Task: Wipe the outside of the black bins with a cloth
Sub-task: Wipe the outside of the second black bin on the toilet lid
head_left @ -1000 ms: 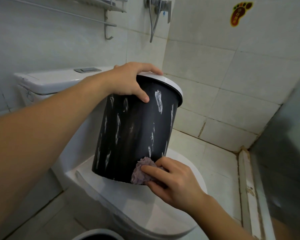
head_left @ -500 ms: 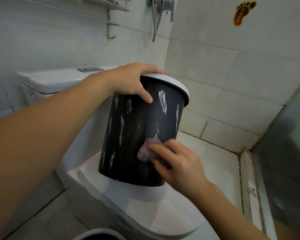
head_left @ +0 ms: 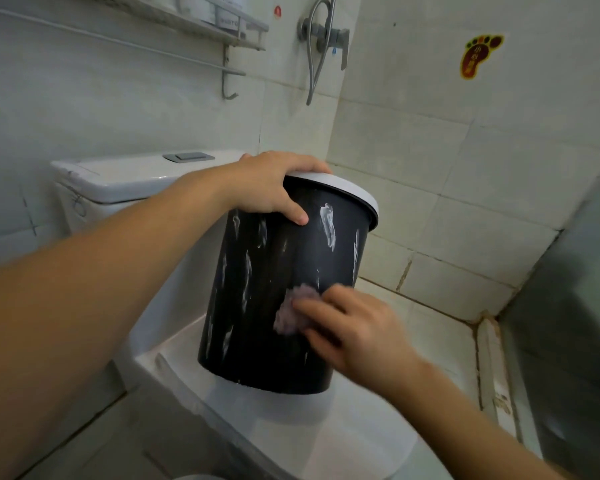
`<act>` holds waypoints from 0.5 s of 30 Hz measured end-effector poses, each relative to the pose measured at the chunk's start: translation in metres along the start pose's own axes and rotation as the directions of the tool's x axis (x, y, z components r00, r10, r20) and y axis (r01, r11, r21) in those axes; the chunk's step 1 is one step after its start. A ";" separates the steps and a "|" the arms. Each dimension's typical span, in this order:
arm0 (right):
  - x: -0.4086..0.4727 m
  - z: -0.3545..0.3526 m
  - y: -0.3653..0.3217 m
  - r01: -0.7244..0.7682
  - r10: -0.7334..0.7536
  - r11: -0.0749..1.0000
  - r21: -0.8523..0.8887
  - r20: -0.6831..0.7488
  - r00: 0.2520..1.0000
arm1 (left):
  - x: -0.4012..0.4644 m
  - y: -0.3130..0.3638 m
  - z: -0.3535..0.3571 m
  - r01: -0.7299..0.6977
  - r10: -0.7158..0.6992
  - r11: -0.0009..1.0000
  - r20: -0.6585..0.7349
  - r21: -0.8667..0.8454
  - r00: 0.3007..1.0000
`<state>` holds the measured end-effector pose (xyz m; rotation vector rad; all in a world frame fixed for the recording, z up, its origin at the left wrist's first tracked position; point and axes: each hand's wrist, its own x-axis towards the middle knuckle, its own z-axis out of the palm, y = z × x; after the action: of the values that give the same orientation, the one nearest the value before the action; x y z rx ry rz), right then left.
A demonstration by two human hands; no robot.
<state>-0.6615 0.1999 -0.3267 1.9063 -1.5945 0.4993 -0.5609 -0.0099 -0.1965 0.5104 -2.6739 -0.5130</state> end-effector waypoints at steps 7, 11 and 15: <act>0.048 -0.020 0.020 -0.258 0.257 0.966 0.004 -0.120 0.959 | -0.006 0.010 -0.002 -0.023 0.023 1.000 0.015 0.009 1.000; 0.019 -0.012 0.008 -0.104 0.104 0.995 -0.005 -0.055 0.993 | -0.007 0.012 0.001 -0.015 0.015 1.000 -0.012 -0.013 1.000; 0.018 -0.012 0.014 -0.102 0.101 0.995 -0.009 -0.067 0.993 | -0.007 0.015 0.001 -0.027 0.027 0.999 0.003 0.017 1.000</act>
<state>-0.6701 0.1926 -0.3035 1.7879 -1.6531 0.5881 -0.5595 0.0065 -0.1925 0.4782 -2.6866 -0.4836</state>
